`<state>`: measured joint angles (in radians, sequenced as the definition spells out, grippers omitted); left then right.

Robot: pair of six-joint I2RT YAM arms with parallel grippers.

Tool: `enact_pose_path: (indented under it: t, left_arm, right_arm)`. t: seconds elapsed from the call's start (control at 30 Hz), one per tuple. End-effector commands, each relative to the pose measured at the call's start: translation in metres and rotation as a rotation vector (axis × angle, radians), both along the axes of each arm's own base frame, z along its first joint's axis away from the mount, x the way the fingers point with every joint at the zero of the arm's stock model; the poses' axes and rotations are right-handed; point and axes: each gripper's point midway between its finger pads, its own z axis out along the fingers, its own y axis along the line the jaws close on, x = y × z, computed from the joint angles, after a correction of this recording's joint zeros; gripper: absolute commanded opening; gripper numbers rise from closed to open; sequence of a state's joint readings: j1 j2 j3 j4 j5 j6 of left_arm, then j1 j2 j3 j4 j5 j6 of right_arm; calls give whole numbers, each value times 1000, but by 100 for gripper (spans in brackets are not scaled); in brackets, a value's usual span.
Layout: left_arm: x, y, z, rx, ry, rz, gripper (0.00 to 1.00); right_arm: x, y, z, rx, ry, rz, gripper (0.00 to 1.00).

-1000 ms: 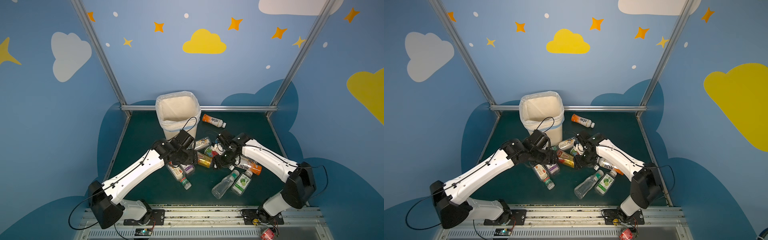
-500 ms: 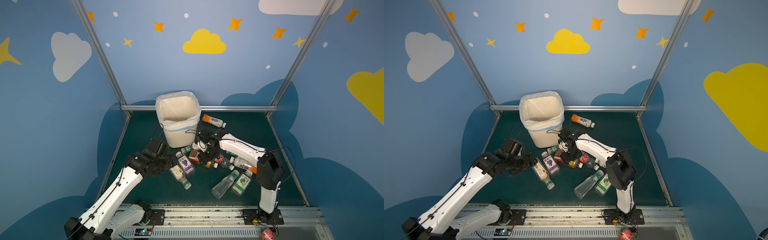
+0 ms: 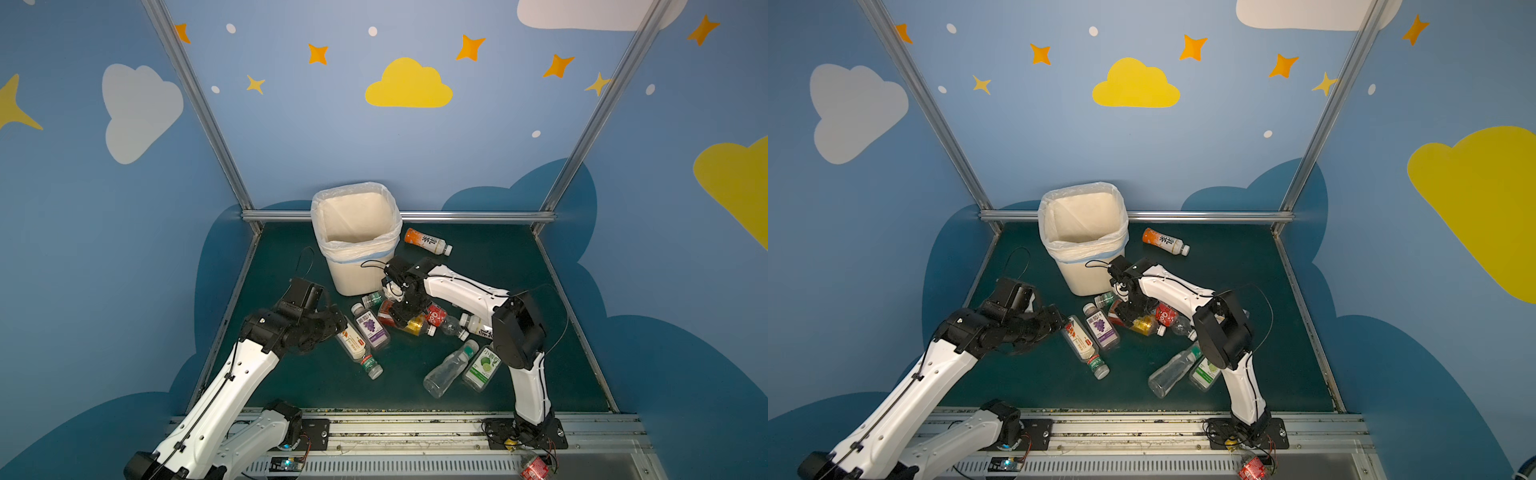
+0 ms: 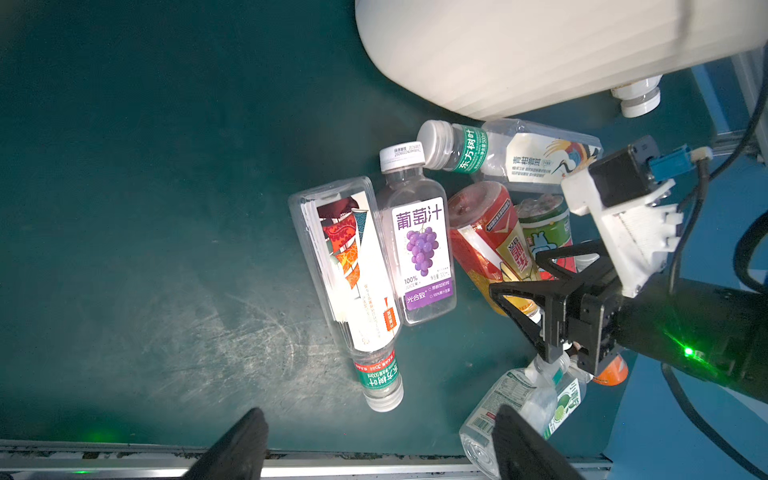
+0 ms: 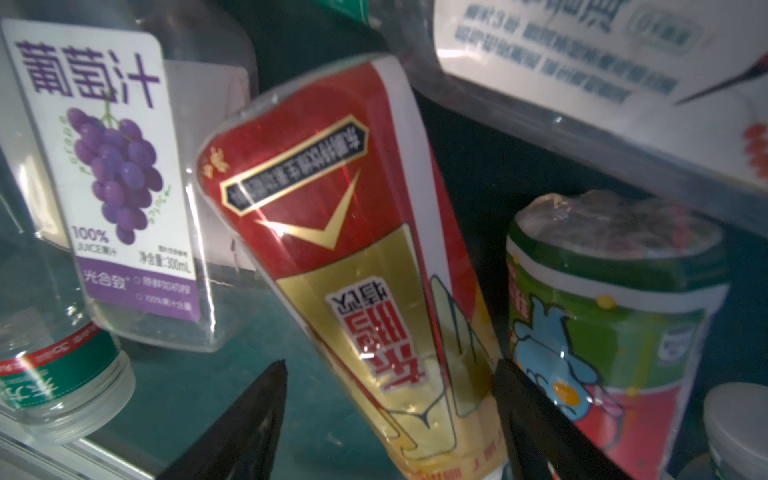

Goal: Throw the plastic bottles in the bin
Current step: Pick up the plastic bottle from the center of the table.

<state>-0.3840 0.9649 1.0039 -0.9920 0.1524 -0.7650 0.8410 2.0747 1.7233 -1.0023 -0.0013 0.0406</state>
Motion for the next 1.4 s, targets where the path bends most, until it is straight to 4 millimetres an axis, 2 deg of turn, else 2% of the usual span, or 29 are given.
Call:
enact_pose_path:
  t: [0.0,0.3,0.37,0.5,0.6,0.83,1.1,1.2,1.27,1.37]
  left_arm:
    - [-2,4,1,0,3,7,86]
    - [-2,9,2,9,8,17,86]
    - [-1,10,2,10,10,20,86]
    - [-1,12,1,15,17,19,86]
    - [-2,14,0,25,25,17,86]
    - [-1,16,-1,34,37,7,86]
    - [2,14,-1,43,45,-10,86]
    - [3,14,-1,45,50,-15,86]
    - [4,13,-1,44,51,-14,86]
    - [7,11,0,38,49,-19,86]
  right_arm:
    - [0,4,-9,-20,15,22,79]
    - [-3,0,-25,-46,40,14,77]
    - [-4,-3,-21,-43,37,3,71]
    - [-7,-6,-9,0,35,-22,51]
    - [-10,-13,4,24,38,-51,49]
    - [-20,-41,49,104,3,-136,48]
    - [-25,-87,105,232,-35,-323,47]
    - [-21,-101,127,277,-68,-393,49]
    - [-14,-103,146,311,-122,-407,50]
    - [6,-88,198,412,-212,-374,51]
